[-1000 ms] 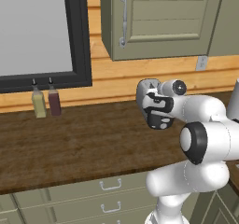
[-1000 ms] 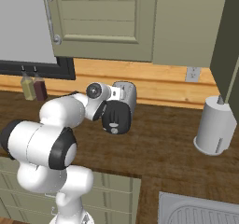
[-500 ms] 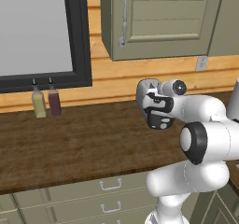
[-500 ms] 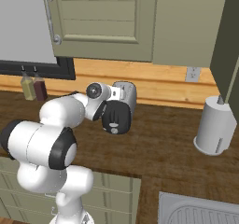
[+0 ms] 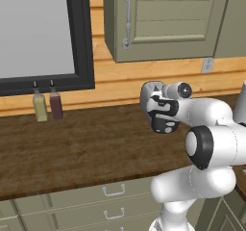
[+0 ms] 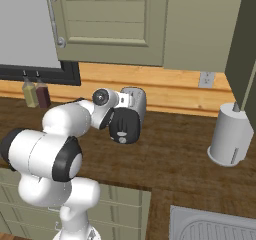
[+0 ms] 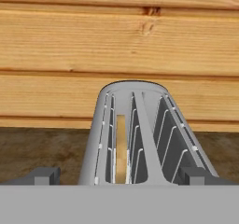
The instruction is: Start the toaster. Once the lever pops up, take the bread to the plate on the dining counter.
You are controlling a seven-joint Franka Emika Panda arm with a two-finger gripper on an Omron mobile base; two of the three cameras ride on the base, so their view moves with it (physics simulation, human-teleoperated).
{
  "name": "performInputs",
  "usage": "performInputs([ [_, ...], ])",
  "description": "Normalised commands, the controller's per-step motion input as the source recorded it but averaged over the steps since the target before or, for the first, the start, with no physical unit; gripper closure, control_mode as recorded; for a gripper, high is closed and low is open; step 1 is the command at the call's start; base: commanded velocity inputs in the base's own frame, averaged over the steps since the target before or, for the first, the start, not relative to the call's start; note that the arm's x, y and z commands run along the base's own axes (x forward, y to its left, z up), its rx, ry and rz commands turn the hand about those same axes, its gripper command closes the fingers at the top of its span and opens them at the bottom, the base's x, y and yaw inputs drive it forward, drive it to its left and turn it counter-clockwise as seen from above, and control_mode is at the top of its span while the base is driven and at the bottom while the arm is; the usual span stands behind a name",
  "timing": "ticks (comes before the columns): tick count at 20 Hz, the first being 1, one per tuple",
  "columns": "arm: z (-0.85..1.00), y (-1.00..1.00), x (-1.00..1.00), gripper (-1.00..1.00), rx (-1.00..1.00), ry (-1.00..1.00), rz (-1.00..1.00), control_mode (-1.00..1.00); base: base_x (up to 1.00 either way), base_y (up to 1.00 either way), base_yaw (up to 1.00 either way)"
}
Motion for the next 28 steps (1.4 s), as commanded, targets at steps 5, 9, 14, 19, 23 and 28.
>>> performInputs([
  [5,0.00,0.00,0.00,-1.00,0.00,0.00,0.00,-1.00,0.00,0.00,0.00],
  [9,0.00,0.00,0.00,-1.00,0.00,0.00,0.00,-1.00,0.00,0.00,0.00],
  [14,0.00,0.00,0.00,-1.00,0.00,0.00,0.00,-1.00,0.00,0.00,0.00],
  [19,0.00,0.00,0.00,-1.00,0.00,0.00,0.00,-1.00,0.00,0.00,0.00],
  [23,0.00,0.00,0.00,-1.00,0.00,0.00,0.00,-1.00,0.00,0.00,0.00],
  [28,0.00,0.00,0.00,-1.00,0.00,0.00,0.00,-1.00,0.00,0.00,0.00],
])
